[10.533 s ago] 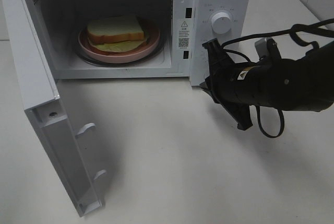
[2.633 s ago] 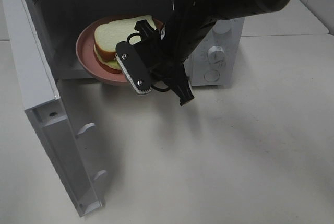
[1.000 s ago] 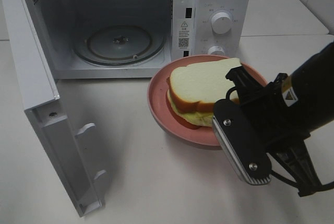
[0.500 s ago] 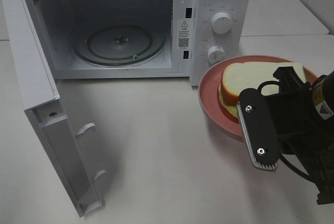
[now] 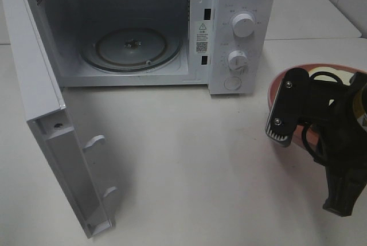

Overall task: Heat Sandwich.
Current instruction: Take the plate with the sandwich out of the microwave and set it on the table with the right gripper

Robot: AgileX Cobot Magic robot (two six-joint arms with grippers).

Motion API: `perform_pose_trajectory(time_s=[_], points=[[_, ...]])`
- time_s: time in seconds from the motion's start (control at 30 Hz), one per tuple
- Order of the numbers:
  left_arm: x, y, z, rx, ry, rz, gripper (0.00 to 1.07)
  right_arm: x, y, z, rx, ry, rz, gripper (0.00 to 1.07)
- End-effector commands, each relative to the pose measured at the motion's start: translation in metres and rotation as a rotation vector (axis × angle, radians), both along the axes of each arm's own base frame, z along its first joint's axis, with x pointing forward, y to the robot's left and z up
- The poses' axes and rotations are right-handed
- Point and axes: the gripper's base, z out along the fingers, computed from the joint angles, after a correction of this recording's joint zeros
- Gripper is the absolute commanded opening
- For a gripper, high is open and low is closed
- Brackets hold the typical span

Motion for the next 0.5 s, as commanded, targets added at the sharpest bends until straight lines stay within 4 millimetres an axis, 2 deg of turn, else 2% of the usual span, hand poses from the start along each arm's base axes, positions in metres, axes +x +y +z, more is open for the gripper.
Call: perform_pose_trajectory(time_s=[0.03, 0.5], points=[[-0.0022, 0.0000, -0.0004, 0.000, -0.026, 0.001, 0.98, -0.0025, -0.0050, 0.0019, -0.001, -0.011, -0.120, 0.00], [-0.0022, 0.0000, -0.0004, 0.000, -0.026, 0.001, 0.98, -0.0056, -0.0130, 0.0025, 0.010, -0.034, -0.405, 0.00]])
